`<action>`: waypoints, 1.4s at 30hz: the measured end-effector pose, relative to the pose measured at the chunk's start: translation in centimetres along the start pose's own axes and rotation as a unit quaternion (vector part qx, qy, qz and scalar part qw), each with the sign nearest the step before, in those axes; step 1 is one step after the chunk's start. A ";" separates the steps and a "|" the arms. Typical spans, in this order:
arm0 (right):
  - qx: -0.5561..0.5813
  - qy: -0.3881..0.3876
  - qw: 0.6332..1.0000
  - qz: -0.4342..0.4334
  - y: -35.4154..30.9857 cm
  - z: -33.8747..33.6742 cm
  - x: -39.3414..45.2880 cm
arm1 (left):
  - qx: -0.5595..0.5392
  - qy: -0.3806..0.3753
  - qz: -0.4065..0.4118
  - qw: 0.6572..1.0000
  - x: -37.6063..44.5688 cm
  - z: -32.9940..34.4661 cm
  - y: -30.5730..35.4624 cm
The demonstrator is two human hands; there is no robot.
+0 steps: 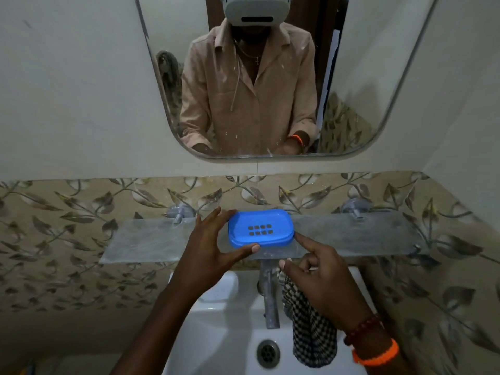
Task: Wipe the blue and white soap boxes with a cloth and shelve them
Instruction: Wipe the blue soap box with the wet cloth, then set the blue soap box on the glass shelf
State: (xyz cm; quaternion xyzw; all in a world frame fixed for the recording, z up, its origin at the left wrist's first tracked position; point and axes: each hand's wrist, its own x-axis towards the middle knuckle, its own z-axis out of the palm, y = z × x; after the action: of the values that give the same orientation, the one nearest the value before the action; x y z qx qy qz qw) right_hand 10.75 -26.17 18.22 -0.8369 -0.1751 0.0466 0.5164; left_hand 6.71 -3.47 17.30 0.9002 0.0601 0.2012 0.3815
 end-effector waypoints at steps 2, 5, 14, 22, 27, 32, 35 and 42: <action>-0.013 0.002 1.000 -0.001 0.2 0.4 0.2 | 0.025 -0.004 0.001 1.000 0.2 -0.1 -0.3; -0.024 0.006 1.000 -0.001 0.5 0.8 0.0 | 0.032 -0.002 0.010 0.999 0.0 0.0 -1.0; -0.058 0.020 0.998 -0.013 0.2 1.7 -0.6 | 0.083 -0.031 0.017 0.996 0.1 -0.1 -1.3; -0.075 0.054 0.995 -0.046 -0.2 2.1 -2.7 | 0.100 -0.036 0.022 0.994 -0.2 -0.5 -0.5; -0.060 0.075 0.994 -0.057 0.6 2.4 -5.3 | 0.026 0.200 0.080 0.976 -5.7 -0.5 -0.5; -0.050 0.035 0.998 0.000 2.3 4.8 -7.9 | 0.036 0.193 0.054 0.979 -14.6 2.3 -5.5; -0.032 0.006 0.998 0.062 3.8 6.9 -9.1 | 0.042 0.118 -0.082 0.989 -16.4 3.9 -9.8; 0.000 -0.042 0.986 0.159 5.6 10.4 -10.2 | 0.011 0.050 -0.268 0.962 -9.9 6.1 -15.1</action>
State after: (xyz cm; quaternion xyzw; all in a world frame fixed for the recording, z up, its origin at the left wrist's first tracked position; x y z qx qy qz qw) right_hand -0.06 -23.10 7.46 -0.8514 -0.0613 0.1638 0.4945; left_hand 0.89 0.46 -0.40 0.8443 0.3200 0.1357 0.4079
